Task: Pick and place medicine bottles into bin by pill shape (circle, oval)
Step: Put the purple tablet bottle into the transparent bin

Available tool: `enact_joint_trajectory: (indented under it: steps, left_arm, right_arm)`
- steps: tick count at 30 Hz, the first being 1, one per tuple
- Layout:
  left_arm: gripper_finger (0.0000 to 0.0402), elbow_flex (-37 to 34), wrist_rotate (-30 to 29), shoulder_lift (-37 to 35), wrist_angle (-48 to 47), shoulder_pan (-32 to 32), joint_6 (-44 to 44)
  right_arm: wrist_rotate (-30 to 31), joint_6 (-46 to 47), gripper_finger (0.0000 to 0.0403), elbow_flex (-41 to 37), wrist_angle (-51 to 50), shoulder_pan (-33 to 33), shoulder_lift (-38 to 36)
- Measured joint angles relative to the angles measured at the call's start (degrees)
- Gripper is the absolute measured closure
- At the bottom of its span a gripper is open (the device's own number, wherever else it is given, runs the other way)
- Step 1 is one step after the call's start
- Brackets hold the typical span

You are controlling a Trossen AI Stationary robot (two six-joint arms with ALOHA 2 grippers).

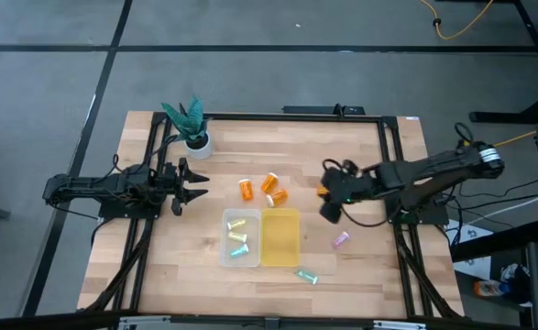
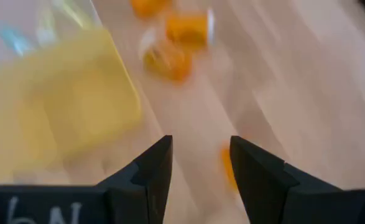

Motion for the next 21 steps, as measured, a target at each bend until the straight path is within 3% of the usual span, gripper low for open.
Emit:
enact_joint_trajectory:
  steps: [6, 11, 21]
  left_arm:
    - [0.0211, 0.0, 0.0, 0.0, 0.0, 0.0, 0.0]
    - [0.0211, 0.0, 0.0, 0.0, 0.0, 0.0, 0.0]
    - [0.0211, 0.0, 0.0, 0.0, 0.0, 0.0, -0.1]
  right_arm:
    - [-4.2, 5.4, 0.0241, 0.0, -7.9, 5.0, 0.3]
    - [-9.2, 2.0, 0.0241, 0.0, -8.3, 8.9, 2.6]
    - [-13.3, -1.1, 0.0241, -2.0, -11.3, 12.5, 10.7]
